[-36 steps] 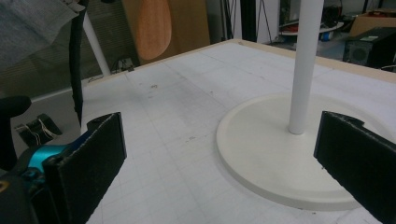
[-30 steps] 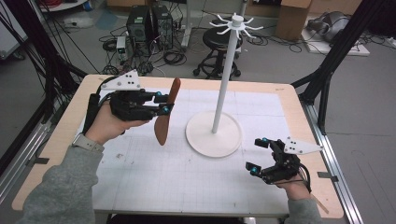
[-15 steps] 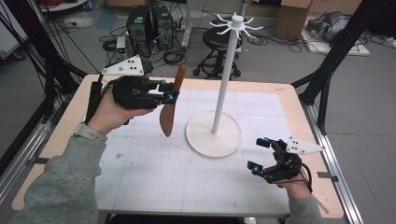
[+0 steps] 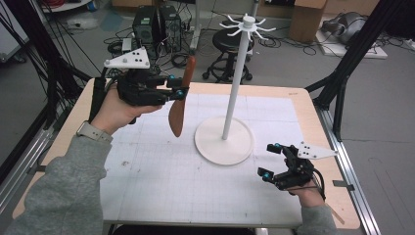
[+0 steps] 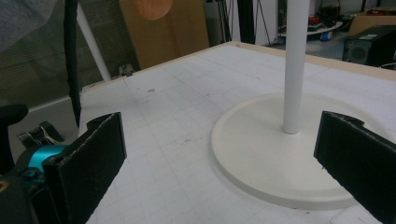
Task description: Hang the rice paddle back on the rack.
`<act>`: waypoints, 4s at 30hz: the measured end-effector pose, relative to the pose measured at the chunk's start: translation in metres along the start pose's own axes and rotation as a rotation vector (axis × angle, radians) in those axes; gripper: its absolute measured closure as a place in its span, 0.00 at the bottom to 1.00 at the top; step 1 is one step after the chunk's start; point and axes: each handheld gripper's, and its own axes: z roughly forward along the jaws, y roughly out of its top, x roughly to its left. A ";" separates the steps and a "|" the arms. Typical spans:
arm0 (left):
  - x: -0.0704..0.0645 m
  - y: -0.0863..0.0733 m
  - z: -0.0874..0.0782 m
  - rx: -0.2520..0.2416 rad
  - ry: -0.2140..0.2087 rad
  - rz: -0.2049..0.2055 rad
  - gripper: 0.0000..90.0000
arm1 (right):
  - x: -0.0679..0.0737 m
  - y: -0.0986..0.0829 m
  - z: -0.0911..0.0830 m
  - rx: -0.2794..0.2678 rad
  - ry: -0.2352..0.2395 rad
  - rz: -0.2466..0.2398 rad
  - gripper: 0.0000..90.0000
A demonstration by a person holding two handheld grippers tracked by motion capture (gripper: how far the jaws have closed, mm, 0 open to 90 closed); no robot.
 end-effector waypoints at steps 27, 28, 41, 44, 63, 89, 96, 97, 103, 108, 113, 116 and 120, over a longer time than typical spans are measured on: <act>-0.005 0.045 0.013 -0.015 -0.047 0.031 0.72 | -0.001 0.000 -0.001 -0.013 -0.004 0.012 0.01; -0.005 0.046 0.014 -0.011 -0.046 0.034 0.72 | -0.002 0.000 -0.001 -0.016 -0.004 0.003 0.01; -0.012 0.064 0.032 -0.018 -0.028 0.043 0.72 | -0.002 -0.001 -0.001 -0.010 -0.002 0.010 0.01; -0.011 0.067 0.036 -0.024 -0.006 0.037 0.72 | -0.002 -0.001 -0.002 -0.017 -0.003 0.010 0.01; -0.007 0.072 0.051 -0.012 0.038 0.020 0.72 | -0.003 -0.001 -0.003 -0.021 -0.005 0.013 0.01; -0.001 0.069 0.067 0.018 0.050 0.000 0.72 | -0.003 -0.002 -0.004 -0.023 -0.003 0.024 0.01; -0.003 0.067 0.071 0.035 0.052 0.011 0.72 | -0.003 -0.002 -0.005 -0.026 -0.004 0.018 0.01; -0.003 0.066 0.072 0.034 0.055 0.015 0.72 | -0.003 -0.002 -0.005 -0.028 -0.004 0.018 0.01; -0.002 0.066 0.072 0.034 0.047 0.004 0.72 | -0.002 -0.002 -0.005 -0.028 -0.004 0.019 0.01; -0.001 0.065 0.073 0.031 0.027 0.012 0.71 | -0.002 -0.002 -0.004 -0.025 -0.001 0.022 0.01; -0.003 0.061 0.070 0.005 0.005 0.036 0.63 | -0.002 -0.002 -0.004 -0.025 -0.004 0.023 0.01; -0.002 0.056 0.065 -0.017 -0.007 0.056 0.53 | -0.001 -0.002 -0.004 -0.018 -0.001 0.022 0.01; -0.003 0.044 0.058 -0.039 -0.020 0.071 0.38 | -0.002 -0.002 -0.003 -0.016 -0.003 0.013 0.01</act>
